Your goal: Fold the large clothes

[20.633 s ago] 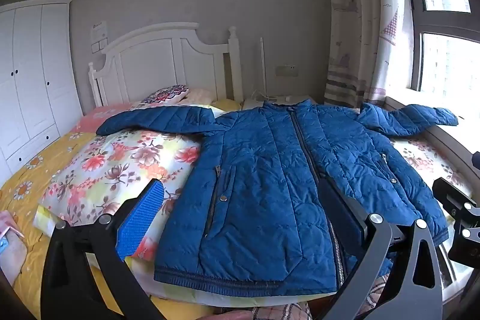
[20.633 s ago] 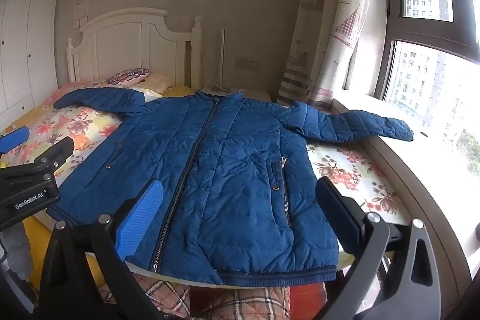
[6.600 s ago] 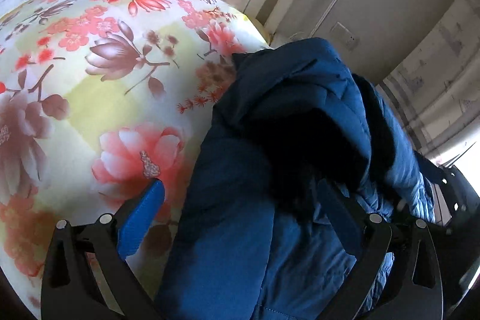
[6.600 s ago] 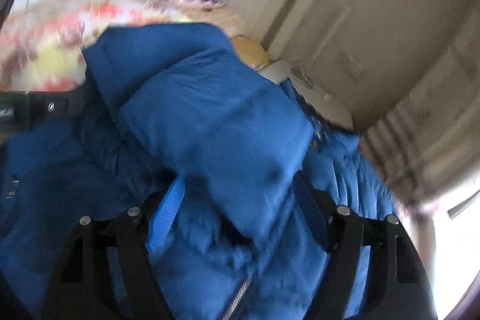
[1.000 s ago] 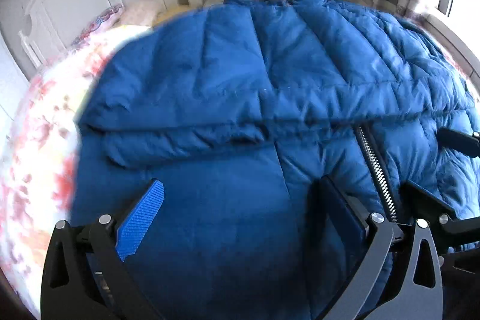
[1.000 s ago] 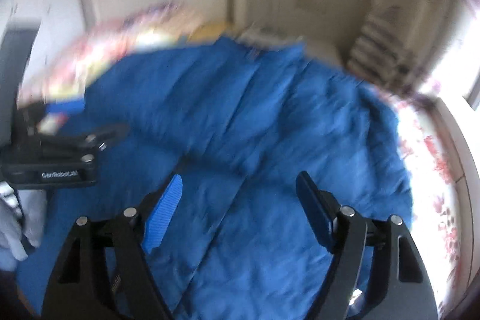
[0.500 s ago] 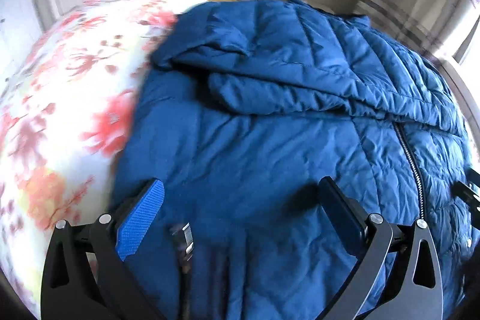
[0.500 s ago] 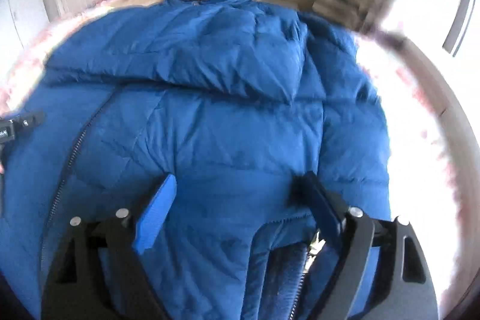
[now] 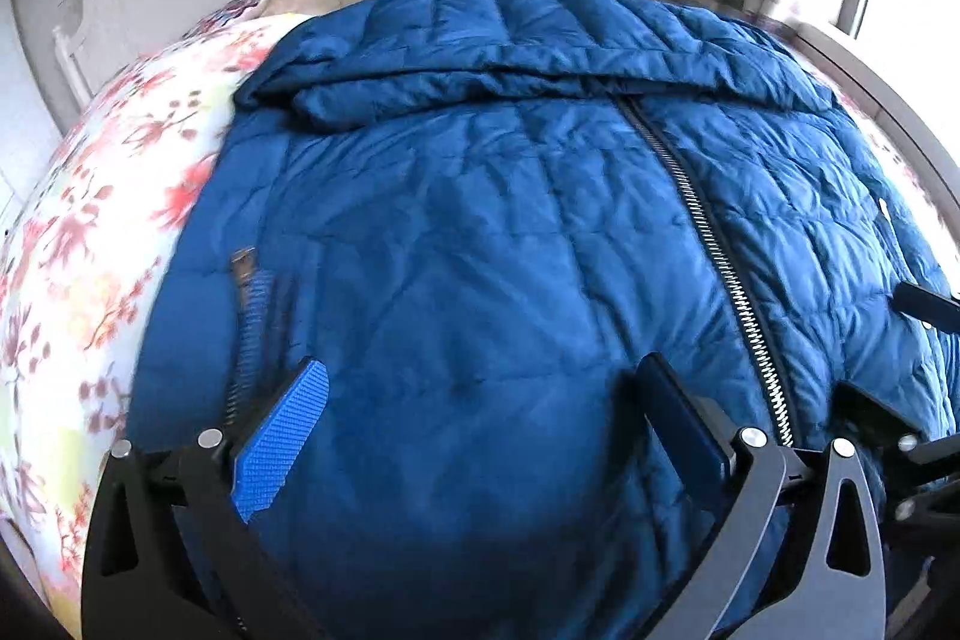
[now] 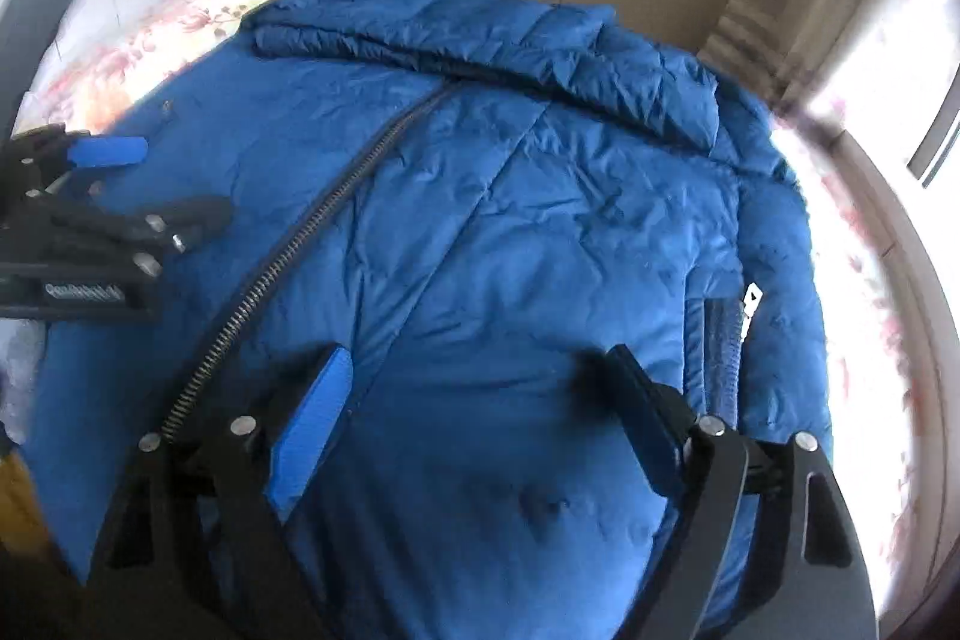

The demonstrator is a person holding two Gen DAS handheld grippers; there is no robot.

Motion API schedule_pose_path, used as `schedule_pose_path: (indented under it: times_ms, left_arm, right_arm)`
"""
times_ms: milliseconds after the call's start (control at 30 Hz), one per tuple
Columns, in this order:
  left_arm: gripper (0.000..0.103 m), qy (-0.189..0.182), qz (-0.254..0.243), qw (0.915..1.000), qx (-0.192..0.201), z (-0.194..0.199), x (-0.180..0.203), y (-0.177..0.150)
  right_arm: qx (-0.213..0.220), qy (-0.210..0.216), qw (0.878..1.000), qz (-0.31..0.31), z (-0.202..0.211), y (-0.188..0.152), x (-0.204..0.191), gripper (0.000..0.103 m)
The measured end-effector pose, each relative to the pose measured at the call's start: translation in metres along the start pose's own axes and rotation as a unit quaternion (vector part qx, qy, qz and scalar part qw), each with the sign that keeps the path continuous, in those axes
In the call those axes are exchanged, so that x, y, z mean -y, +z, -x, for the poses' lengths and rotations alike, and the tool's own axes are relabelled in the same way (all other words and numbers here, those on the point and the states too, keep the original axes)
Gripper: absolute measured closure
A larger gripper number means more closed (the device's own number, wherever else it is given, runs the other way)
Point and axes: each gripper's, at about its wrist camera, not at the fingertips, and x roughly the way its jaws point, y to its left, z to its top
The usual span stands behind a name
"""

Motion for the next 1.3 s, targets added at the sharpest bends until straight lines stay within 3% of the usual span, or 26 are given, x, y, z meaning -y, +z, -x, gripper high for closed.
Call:
schedule_pose_path:
  times_ms: [133, 200, 267, 300, 367, 433, 500, 600, 733, 767, 900, 1000, 1067, 1133, 1200, 1300]
  left_arm:
    - [0.004, 0.016, 0.029, 0.9992, 0.022, 0.018, -0.030, -0.019]
    - [0.004, 0.028, 0.047, 0.9984, 0.015, 0.016, -0.050, -0.031]
    - [0.004, -0.006, 0.067, 0.9975, 0.024, 0.016, -0.066, -0.039]
    - [0.004, -0.005, 0.066, 0.9974, 0.026, 0.018, -0.067, -0.040]
    - [0.004, 0.018, 0.049, 0.9983, 0.024, 0.019, -0.059, -0.040]
    - [0.005, 0.033, 0.049, 0.9977, 0.033, 0.028, -0.053, -0.042]
    - [0.005, 0.000, 0.054, 0.9968, 0.058, 0.050, -0.045, -0.049]
    - [0.005, -0.011, 0.019, 0.9961, 0.086, 0.071, -0.020, -0.064]
    - [0.004, 0.025, -0.033, 0.9973, 0.061, 0.049, 0.009, -0.084]
    - [0.004, 0.014, -0.024, 0.9961, 0.084, 0.049, 0.005, -0.089]
    - [0.004, 0.004, -0.018, 0.9966, 0.080, 0.059, -0.008, -0.090]
    - [0.004, 0.022, 0.015, 0.9947, 0.099, 0.076, -0.035, -0.098]
    - [0.004, 0.046, 0.029, 0.9949, 0.085, 0.070, -0.055, -0.107]
    - [0.004, 0.029, 0.040, 0.9954, 0.082, 0.063, -0.071, -0.116]
    - [0.004, 0.029, 0.037, 0.9948, 0.090, 0.070, -0.076, -0.123]
    - [0.004, 0.021, 0.043, 0.9936, 0.103, 0.085, -0.086, -0.129]
  right_arm:
    - [-0.001, -0.012, 1.000, -0.020, 0.014, -0.009, 0.014, 0.016]
    - [0.009, -0.018, 0.999, -0.029, 0.023, -0.019, 0.024, 0.016]
    - [-0.003, -0.024, 0.999, -0.046, 0.020, -0.036, 0.039, 0.013]
    - [-0.001, -0.009, 0.998, -0.065, 0.016, -0.044, 0.047, 0.008]
    - [0.021, 0.010, 0.996, -0.083, 0.014, -0.054, 0.054, 0.005]
    - [0.019, 0.003, 0.997, -0.081, 0.016, -0.053, 0.053, 0.006]
    - [0.018, -0.014, 0.996, -0.085, 0.023, -0.051, 0.049, 0.011]
    - [0.057, -0.003, 0.996, -0.065, 0.049, -0.055, 0.030, 0.013]
    - [0.066, 0.022, 0.997, -0.016, 0.055, -0.068, -0.003, 0.013]
    - [0.056, 0.020, 0.998, -0.008, 0.047, -0.071, -0.008, 0.014]
    - [0.060, 0.028, 0.998, -0.019, 0.048, -0.079, -0.003, 0.014]
    - [0.064, 0.003, 0.998, -0.022, 0.063, -0.079, 0.001, 0.014]
    - [0.076, -0.003, 0.996, -0.039, 0.073, -0.089, 0.013, 0.014]
    - [0.063, -0.008, 0.997, -0.045, 0.068, -0.103, 0.023, 0.013]
    - [0.077, 0.021, 0.994, -0.071, 0.066, -0.115, 0.036, 0.012]
    - [0.074, 0.008, 0.996, -0.056, 0.079, -0.114, 0.035, 0.013]
